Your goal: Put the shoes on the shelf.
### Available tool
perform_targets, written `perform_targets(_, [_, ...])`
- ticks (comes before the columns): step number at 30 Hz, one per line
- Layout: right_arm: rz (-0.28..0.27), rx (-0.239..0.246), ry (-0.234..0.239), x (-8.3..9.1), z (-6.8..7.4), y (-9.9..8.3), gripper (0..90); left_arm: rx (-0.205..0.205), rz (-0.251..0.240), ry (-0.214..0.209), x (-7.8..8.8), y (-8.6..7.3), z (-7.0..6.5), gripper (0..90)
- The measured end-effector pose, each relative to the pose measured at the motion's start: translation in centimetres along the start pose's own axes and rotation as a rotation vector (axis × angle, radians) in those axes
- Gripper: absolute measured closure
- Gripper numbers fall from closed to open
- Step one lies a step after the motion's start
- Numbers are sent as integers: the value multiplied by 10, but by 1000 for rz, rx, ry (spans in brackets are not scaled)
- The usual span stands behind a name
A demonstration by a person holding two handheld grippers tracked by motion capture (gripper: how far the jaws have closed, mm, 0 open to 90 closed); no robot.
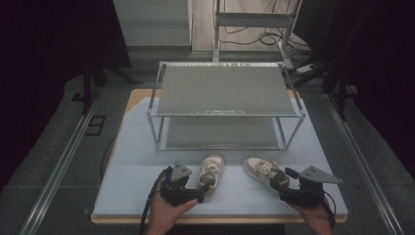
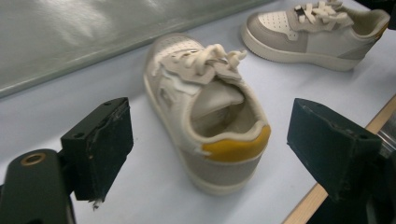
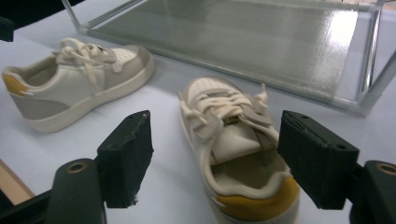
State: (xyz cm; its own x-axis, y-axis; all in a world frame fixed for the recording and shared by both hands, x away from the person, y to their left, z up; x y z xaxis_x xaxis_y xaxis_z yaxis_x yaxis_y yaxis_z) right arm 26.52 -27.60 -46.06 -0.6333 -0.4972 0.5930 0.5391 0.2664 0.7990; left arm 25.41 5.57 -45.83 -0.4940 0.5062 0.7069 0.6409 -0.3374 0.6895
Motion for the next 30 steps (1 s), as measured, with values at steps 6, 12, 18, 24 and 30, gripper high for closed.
perform_targets(6, [38, -18, -17, -9, -13, -8, 209, -2, 43, 19, -22, -1, -10, 99])
perform_targets(12, [73, -27, -17, -22, -21, -12, 165, -11, 85, 28, -43, -4, -17, 78])
perform_targets(18, [110, -30, -11, -35, -27, -14, 141, 5, 107, 73, -60, -1, -11, 71])
perform_targets(24, [148, -12, 11, -52, -24, -13, 146, 25, 115, 87, -68, -2, -7, 125])
perform_targets(30, [175, 3, 21, -64, -21, -11, 175, 30, 134, 76, -70, 0, -7, 140])
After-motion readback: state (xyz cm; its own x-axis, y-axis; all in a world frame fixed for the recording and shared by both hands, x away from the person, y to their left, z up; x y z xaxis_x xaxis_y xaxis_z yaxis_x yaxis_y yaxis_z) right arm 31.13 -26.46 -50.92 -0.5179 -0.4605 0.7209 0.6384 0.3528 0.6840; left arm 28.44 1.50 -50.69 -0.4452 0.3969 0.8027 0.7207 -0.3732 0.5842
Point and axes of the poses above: each handheld gripper's, and its own axes: x roughly backward along the jaws, y roughly out of its top, z roughly to its left, the point moved 4 cm from there along -x, roughly forward along the jaws, and after that the axes turned 6 degrees about z, right-handed, at the moved point
